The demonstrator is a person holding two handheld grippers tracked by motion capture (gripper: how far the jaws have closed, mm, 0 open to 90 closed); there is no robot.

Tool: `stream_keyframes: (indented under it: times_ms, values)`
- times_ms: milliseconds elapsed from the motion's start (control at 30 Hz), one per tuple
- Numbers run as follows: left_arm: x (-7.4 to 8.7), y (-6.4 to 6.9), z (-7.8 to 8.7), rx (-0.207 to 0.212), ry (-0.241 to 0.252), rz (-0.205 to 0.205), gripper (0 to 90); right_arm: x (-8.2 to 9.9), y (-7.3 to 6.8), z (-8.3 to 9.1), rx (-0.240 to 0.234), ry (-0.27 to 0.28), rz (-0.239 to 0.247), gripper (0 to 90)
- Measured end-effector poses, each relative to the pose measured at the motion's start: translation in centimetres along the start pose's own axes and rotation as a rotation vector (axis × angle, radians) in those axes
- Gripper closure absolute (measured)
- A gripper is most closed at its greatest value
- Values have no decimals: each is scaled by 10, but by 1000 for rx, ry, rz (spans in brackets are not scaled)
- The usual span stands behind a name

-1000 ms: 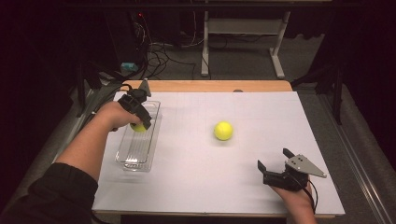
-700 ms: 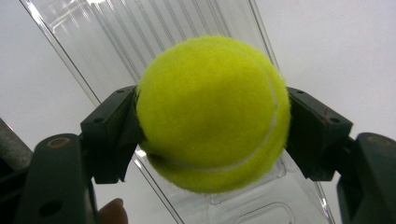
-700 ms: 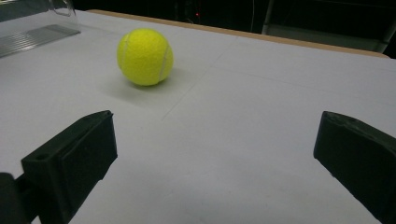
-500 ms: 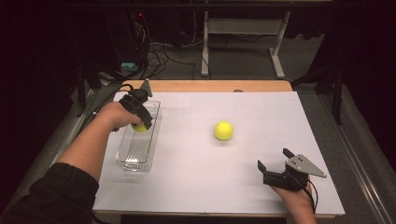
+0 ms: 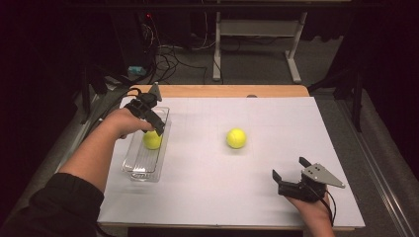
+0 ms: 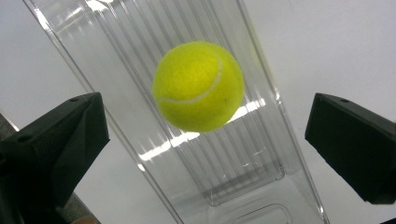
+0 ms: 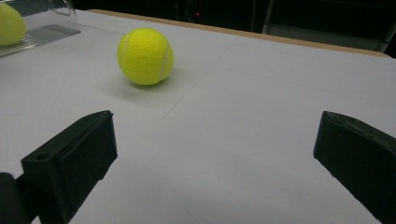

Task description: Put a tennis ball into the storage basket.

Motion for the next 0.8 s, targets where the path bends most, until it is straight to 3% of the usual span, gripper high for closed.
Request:
stream_keyframes:
  times_ms: [800]
  values:
    - [1, 4, 1, -16, 15, -7, 8, 0, 0, 0, 0, -1, 1, 0]
Point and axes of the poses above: each handheld gripper's, and its own axes: z roughly backward along the jaws, x roughly out of its underside, y roughly to its right, the point moved 3 cm from there along -z, roughly forward along the jaws, and after that the axes turned 8 degrees about x, right-handed, at the moved point
